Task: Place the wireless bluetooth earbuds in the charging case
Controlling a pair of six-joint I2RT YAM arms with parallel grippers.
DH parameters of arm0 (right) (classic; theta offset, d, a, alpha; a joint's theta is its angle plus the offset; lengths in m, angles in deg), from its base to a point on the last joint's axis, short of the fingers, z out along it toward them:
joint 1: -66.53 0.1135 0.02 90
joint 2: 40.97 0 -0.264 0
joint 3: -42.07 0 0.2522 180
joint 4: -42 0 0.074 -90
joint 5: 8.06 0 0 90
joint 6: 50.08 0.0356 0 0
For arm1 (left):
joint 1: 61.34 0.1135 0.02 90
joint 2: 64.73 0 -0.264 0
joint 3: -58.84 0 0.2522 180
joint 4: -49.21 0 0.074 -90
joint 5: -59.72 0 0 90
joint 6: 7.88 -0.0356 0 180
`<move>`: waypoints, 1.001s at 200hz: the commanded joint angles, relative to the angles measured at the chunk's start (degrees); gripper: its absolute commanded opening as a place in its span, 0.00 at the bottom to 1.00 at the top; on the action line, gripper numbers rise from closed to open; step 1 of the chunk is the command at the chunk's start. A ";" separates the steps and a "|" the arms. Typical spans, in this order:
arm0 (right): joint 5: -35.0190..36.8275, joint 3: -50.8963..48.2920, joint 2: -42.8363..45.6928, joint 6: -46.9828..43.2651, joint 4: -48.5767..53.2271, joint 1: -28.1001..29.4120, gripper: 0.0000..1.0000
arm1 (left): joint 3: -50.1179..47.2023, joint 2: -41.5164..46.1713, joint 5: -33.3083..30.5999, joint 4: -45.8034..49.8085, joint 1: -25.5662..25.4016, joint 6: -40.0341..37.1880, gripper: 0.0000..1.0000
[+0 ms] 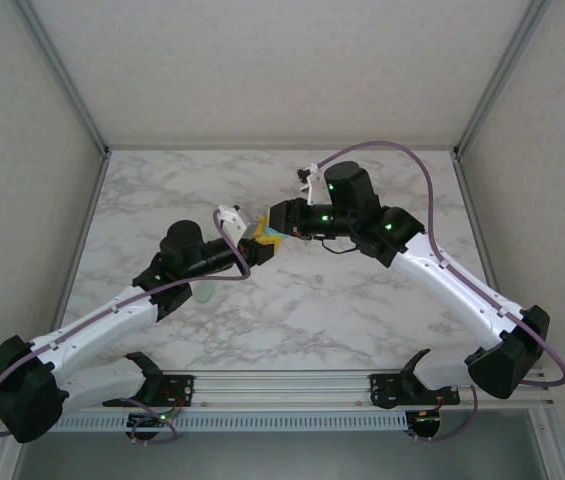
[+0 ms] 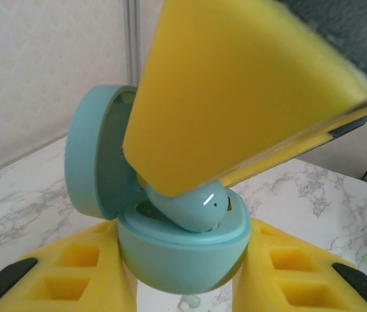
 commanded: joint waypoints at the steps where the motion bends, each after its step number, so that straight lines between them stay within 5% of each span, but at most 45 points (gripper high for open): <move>1: 2.77 1.75 1.19 -1.10 3.55 0.40 0.31 | 1.72 1.50 0.08 -3.91 -0.55 0.49 0.19; 160: -0.04 3.52 4.86 -1.01 0.94 0.40 0.37 | 1.43 1.37 -0.01 -3.45 -0.56 0.09 0.19; 200: 12.35 6.63 6.46 -3.90 7.68 -0.11 0.37 | 1.45 1.81 0.58 -2.07 -0.60 -0.61 0.19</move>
